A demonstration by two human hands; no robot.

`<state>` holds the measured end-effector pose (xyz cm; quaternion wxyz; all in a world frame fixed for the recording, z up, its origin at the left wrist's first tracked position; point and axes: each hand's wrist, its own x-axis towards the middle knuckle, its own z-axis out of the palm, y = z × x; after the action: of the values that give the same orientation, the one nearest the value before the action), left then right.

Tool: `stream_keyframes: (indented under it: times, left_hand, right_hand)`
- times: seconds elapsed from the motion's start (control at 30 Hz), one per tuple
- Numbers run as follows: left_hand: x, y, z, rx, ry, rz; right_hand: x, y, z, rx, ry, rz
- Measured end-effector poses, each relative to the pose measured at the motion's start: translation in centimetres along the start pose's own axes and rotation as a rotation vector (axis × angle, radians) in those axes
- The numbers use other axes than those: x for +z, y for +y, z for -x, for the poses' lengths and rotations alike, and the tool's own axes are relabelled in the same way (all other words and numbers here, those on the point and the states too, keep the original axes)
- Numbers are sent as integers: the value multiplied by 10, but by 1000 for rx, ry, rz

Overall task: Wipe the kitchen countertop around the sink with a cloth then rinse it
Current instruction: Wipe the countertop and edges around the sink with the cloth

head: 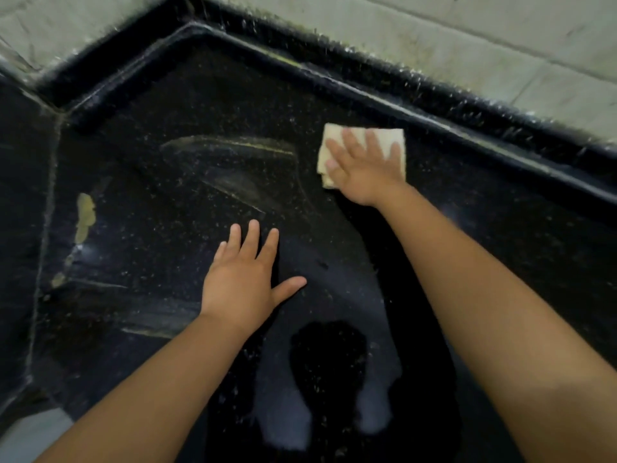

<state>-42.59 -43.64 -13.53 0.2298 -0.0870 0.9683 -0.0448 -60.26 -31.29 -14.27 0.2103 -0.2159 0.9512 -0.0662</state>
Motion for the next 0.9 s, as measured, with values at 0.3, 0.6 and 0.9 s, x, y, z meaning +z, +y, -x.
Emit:
stream_keyframes:
  times: [0.3, 0.6, 0.9]
  left_hand:
    - [-3, 1, 2, 10, -12, -9]
    - [5, 5, 1, -6, 21, 136]
    - [-6, -64, 41, -121, 76, 336]
  right_hand:
    - [58, 83, 172, -189, -2, 259]
    - [-3, 57, 40, 328, 101, -82]
    - [37, -44, 122, -326, -1, 125]
